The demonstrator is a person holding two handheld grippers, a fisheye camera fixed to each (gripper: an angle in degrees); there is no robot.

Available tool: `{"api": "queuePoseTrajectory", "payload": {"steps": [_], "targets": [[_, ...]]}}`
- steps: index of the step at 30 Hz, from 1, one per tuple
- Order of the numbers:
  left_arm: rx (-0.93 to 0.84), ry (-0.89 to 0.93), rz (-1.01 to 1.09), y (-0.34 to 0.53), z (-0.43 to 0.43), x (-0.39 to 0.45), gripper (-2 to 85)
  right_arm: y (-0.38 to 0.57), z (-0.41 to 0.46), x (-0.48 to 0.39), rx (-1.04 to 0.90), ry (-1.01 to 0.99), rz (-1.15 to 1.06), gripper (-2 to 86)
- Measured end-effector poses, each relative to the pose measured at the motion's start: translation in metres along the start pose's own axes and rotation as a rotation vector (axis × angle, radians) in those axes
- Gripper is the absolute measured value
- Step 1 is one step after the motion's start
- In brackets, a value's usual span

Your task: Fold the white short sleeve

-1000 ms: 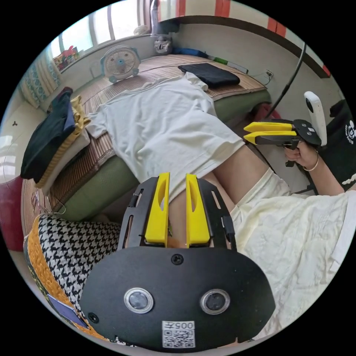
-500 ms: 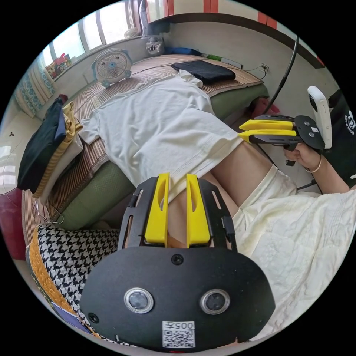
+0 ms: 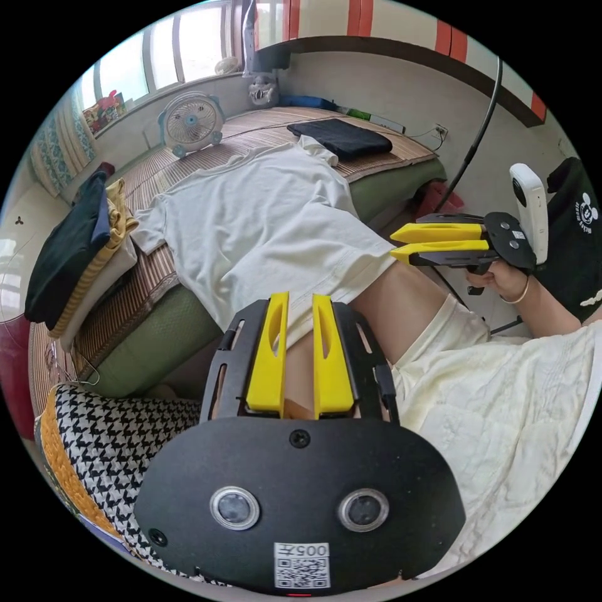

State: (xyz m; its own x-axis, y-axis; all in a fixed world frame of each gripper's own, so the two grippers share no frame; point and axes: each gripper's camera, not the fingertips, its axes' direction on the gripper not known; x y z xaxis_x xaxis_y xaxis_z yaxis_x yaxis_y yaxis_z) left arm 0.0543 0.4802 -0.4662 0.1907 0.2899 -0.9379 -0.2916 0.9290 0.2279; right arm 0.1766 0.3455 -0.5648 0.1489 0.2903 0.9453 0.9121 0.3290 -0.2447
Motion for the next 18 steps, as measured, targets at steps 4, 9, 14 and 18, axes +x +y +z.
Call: {"api": "queuePoseTrajectory", "payload": {"steps": [4, 9, 14, 18], "targets": [[0.016, 0.016, 0.047, -0.006, 0.004, 0.015, 8.4, -0.004, 0.003, -0.015, -0.004, 0.005, -0.050, 7.5], [0.018, -0.009, 0.102, -0.019, 0.014, 0.036, 9.9, -0.007, 0.007, -0.026, -0.011, 0.016, -0.071, 7.4], [-0.013, -0.081, 0.094, -0.026, 0.022, 0.038, 7.3, -0.009, 0.005, -0.033, 0.006, 0.031, -0.068, 7.6], [0.037, -0.071, 0.089, -0.023, 0.009, 0.037, 3.3, -0.012, 0.009, -0.042, 0.013, 0.033, -0.076, 8.0]]}}
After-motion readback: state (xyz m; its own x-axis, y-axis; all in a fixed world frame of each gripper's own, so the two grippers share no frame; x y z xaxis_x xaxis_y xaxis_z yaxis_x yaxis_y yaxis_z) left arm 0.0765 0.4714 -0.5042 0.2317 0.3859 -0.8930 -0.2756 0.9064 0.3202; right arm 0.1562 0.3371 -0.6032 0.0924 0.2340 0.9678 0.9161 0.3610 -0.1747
